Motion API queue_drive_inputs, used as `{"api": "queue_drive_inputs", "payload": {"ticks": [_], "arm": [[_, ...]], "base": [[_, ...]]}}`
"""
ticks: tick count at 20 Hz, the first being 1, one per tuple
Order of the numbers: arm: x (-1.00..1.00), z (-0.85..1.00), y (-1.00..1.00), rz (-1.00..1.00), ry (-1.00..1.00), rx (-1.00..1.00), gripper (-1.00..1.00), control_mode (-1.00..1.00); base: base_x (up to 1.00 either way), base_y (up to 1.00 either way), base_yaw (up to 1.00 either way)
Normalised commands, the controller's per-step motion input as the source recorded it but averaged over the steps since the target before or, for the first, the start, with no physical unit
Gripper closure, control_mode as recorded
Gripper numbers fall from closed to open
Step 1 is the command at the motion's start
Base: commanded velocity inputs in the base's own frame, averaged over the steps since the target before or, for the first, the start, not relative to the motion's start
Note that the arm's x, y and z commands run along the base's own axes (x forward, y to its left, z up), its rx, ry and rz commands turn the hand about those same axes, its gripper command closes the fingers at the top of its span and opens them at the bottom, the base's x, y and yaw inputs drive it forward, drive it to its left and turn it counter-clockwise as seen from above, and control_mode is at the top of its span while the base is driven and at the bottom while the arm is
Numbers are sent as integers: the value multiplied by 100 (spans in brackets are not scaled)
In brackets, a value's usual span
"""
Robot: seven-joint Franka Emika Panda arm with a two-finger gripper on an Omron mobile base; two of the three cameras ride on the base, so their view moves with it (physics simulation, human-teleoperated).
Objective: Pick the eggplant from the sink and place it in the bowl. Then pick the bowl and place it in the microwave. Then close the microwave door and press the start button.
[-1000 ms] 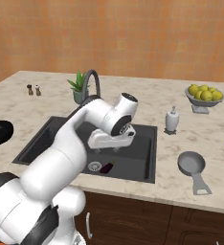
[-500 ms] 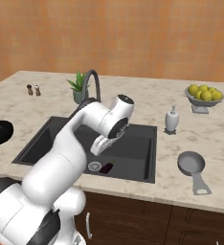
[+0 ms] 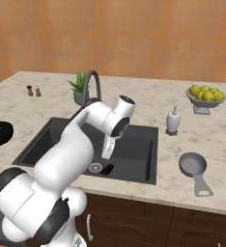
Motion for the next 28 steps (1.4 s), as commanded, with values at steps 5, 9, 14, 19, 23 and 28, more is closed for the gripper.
{"api": "queue_drive_inputs", "payload": {"ticks": [5,9,14,19,23,28], "arm": [[25,-26,0,31,-6,0,-100,-100],[17,-33,0,19,-7,0,-100,-100],[15,-19,2,17,0,0,-100,-100],[25,-48,0,20,-1,4,-100,-100],[24,-40,0,16,-11,8,-100,-100],[37,-42,3,13,-11,8,-100,-100]], "base": [[0,0,0],[0,0,0],[0,0,0],[0,0,0],[0,0,0],[0,0,0]]}}
